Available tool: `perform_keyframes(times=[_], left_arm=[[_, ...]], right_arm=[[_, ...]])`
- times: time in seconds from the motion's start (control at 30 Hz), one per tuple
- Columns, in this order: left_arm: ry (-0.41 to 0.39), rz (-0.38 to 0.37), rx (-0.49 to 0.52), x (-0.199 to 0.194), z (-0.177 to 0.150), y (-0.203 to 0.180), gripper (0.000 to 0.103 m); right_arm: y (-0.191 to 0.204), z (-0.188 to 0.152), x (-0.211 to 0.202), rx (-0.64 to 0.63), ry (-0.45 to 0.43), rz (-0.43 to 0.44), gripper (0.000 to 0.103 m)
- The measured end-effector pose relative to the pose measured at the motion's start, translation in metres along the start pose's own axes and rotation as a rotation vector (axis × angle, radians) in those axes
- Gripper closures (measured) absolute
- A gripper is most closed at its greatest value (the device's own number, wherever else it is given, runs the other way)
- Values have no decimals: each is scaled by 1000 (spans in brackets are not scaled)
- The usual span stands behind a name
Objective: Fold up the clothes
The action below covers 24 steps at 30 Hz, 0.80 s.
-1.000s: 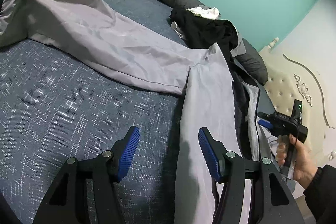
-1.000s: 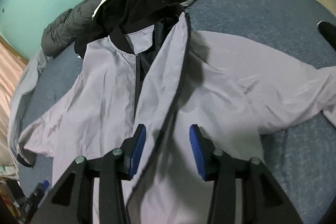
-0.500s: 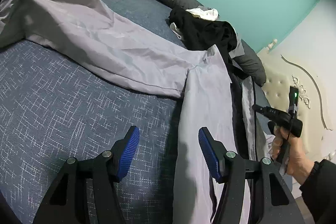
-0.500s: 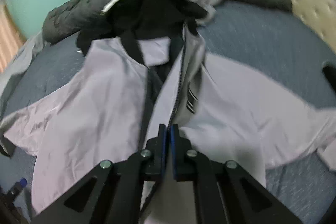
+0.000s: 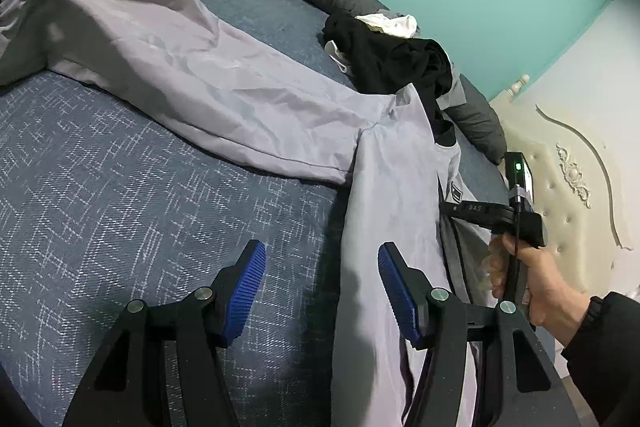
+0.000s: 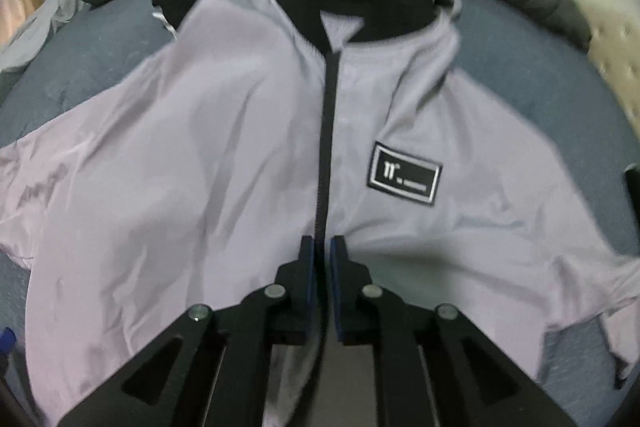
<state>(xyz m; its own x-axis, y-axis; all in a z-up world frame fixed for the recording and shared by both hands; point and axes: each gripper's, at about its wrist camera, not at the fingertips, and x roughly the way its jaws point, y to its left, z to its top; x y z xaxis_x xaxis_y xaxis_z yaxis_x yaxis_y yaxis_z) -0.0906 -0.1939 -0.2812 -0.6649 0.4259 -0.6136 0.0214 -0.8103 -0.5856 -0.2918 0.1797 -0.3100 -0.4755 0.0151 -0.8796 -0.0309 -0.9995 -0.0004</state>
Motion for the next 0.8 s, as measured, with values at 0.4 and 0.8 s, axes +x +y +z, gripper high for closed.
perform_keyframes(times=[0.4, 0.8], left_arm=[[-3, 21, 26, 0, -2, -5, 40], [12, 15, 33, 6, -2, -8, 39]], right_arm=[[-72, -24, -74, 170, -174, 156, 82], [-8, -56, -2, -29, 57, 128, 85]])
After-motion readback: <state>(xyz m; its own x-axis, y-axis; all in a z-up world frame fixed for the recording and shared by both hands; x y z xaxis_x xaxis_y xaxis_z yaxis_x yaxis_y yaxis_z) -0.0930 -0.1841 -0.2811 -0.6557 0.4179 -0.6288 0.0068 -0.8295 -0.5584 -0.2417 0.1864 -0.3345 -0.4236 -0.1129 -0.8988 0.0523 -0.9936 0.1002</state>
